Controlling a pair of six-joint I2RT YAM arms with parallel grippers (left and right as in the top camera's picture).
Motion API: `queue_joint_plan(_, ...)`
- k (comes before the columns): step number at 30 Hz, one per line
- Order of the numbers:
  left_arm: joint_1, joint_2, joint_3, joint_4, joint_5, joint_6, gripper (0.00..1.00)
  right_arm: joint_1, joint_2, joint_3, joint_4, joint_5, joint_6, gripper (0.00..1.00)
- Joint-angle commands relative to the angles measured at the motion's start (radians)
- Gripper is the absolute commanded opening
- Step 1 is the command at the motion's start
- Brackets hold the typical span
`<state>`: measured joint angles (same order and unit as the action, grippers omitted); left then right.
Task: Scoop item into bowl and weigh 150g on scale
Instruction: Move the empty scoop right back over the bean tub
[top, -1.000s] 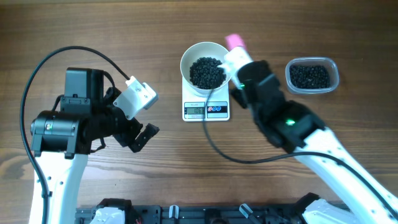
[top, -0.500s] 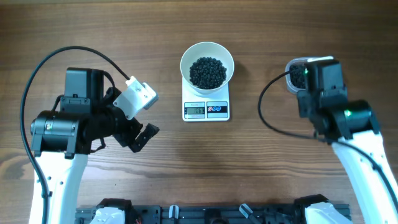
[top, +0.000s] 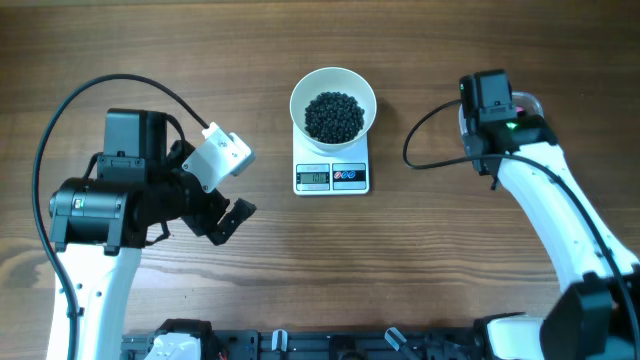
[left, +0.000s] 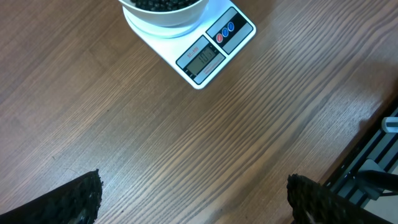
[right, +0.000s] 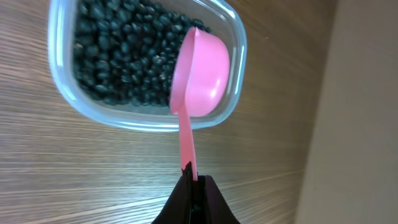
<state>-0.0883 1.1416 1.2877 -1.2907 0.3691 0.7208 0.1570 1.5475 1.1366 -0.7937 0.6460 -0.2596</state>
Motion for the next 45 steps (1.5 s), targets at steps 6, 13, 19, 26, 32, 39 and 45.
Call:
queue_joint_plan(6, 0.008, -0.009, 0.006, 0.0, 0.023, -0.003, 1.0, 0.002, 0.013, 0.016, 0.138, 0.172, -0.221, 0.04)
queue_joint_plan(13, 0.008, -0.009, 0.006, 0.0, 0.023, -0.003, 1.0, 0.002, 0.029, 0.016, 0.147, 0.091, -0.317, 0.04)
queue_joint_plan(19, 0.008, -0.009, 0.006, 0.0, 0.023, -0.002, 1.0, 0.012, 0.07, 0.016, 0.1, 0.025, -0.313, 0.04)
queue_joint_plan(26, 0.008, -0.009, 0.006, 0.0, 0.023, -0.003, 1.0, 0.025, 0.116, 0.016, 0.058, -0.198, -0.302, 0.04)
queue_joint_plan(32, 0.008, -0.009, 0.006, 0.0, 0.023, -0.003, 1.0, 0.053, 0.113, 0.023, 0.05, -0.296, -0.193, 0.04)
queue_joint_plan(39, 0.008, -0.009, 0.006, 0.0, 0.023, -0.003, 1.0, 0.052, 0.083, 0.086, 0.032, -0.384, -0.018, 0.04)
queue_joint_plan(45, 0.008, -0.009, 0.006, 0.0, 0.023, -0.003, 1.0, 0.007, 0.051, 0.091, 0.018, -0.489, 0.108, 0.04)
